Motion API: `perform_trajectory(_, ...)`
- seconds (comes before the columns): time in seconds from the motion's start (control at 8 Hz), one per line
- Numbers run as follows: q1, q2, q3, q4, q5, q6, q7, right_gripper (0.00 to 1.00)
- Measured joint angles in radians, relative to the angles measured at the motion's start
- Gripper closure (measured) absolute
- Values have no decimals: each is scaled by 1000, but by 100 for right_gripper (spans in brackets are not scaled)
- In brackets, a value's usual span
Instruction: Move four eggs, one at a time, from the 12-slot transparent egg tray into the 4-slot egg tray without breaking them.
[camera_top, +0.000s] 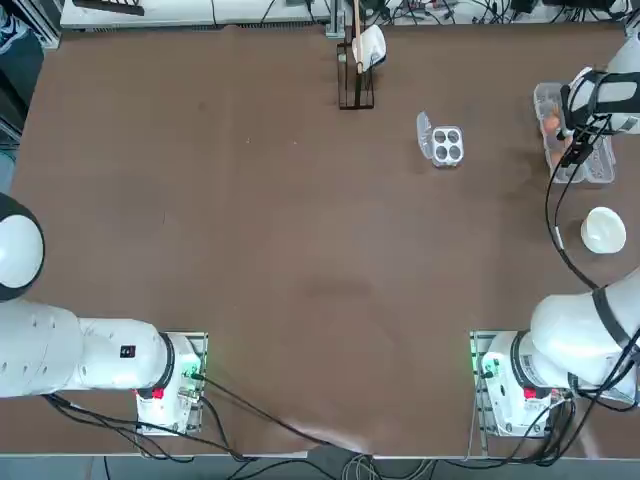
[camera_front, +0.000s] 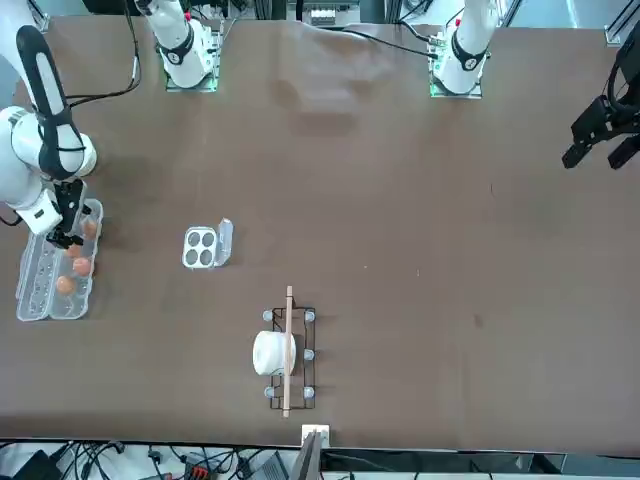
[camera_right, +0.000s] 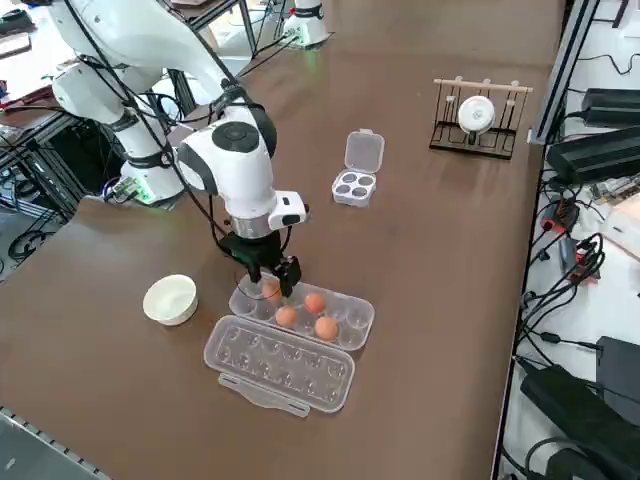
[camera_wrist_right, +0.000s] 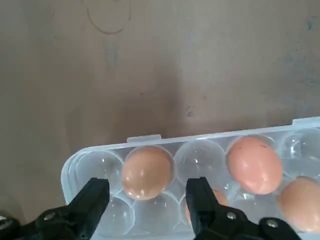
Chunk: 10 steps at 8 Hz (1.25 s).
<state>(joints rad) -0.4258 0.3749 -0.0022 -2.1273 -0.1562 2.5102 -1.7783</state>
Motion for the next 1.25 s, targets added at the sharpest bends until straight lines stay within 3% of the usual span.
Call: perform_trajectory(1.25,-7,40,6,0,0,27,-1,20)
